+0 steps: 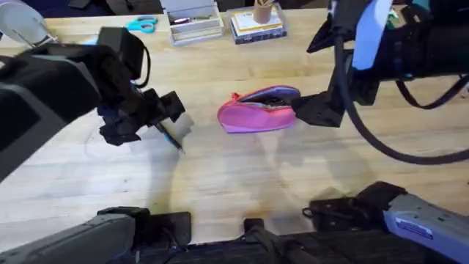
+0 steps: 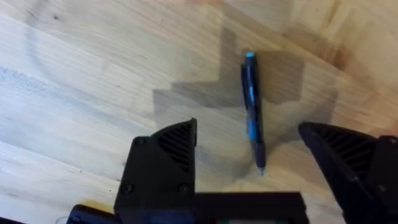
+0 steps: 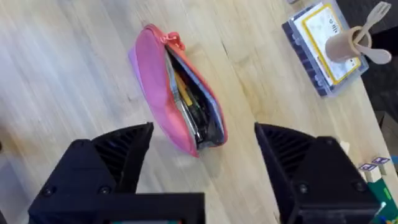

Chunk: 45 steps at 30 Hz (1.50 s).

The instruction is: Unzip the bag, pick up the pens from the table one at a time and place them inside, then zip the bag closed.

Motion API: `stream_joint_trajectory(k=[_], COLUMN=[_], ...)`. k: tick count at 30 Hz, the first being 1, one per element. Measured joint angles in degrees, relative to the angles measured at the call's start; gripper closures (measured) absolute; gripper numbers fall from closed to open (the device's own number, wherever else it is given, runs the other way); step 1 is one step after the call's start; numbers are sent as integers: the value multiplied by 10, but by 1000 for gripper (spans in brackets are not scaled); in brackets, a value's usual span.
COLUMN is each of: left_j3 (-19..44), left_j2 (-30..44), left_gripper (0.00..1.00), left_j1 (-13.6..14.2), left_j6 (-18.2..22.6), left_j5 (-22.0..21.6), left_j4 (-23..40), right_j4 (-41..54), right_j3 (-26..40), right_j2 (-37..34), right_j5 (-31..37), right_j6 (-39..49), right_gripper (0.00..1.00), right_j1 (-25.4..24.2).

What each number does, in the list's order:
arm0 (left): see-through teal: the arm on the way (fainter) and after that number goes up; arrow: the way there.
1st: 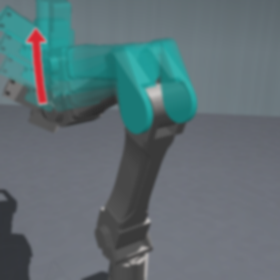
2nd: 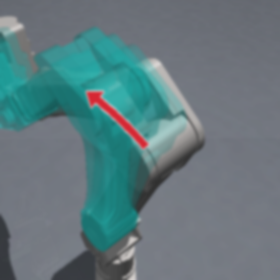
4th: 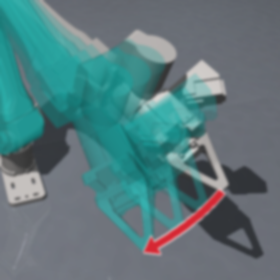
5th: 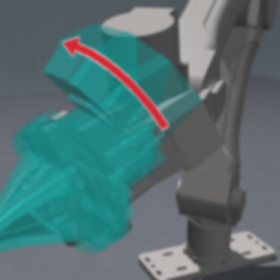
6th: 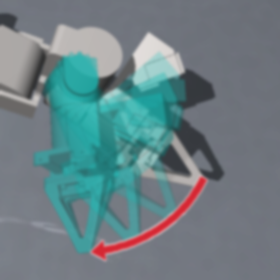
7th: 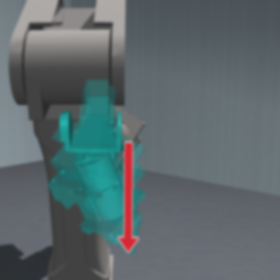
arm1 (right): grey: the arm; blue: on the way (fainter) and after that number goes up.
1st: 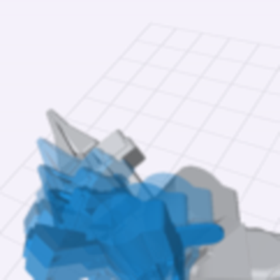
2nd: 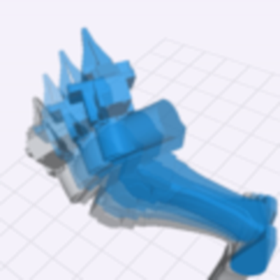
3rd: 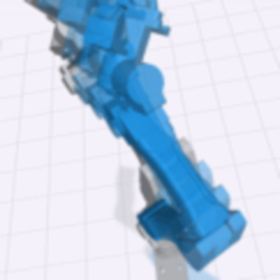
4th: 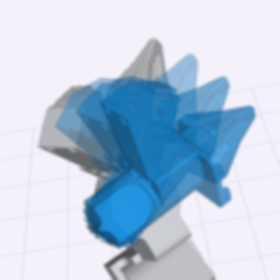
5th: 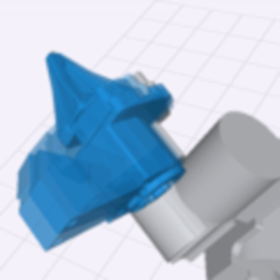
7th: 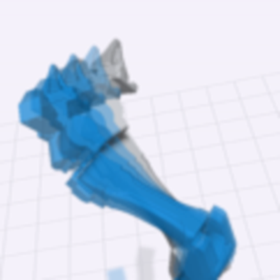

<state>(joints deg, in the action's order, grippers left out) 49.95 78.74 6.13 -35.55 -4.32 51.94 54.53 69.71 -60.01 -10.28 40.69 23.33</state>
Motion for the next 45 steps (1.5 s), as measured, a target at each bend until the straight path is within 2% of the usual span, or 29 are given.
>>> stream_joint_trajectory(k=[5,8,11,13,15,20,23,24,39,42,45], left_j3=[-16,-16,-16,-16,-16,-16,-16,-16,-6,16,45], left_j2=[24,32,40,49,56,57,57,57,57,57,57], left_gripper=[13,94,106,160,276,719,909,942,957,957,956], left_j1=[0,0,0,0,0,0,0,0,1,10,31], left_j6=[-6,-8,-9,-9,-10,-11,-12,-12,-14,-14,-13], left_j5=[0,0,0,0,0,1,0,0,0,-3,-19], left_j4=[-13,-21,-21,-21,-21,-24,-24,-25,-7,-5,-4], right_j4=[-1,-1,-1,-1,-1,-1,-1,-2,-9,-9,-9], right_j3=[0,0,0,0,0,0,0,0,0,0,0], right_j2=[0,0,0,0,0,0,0,0,1,11,34], right_j5=[0,0,0,0,0,0,0,0,0,0,0], right_j6=[0,0,0,0,0,0,0,0,0,0,0], right_gripper=[3,3,3,3,3,3,3,3,3,3,3], right_j1=[0,0,0,0,0,0,0,0,0,0,0])
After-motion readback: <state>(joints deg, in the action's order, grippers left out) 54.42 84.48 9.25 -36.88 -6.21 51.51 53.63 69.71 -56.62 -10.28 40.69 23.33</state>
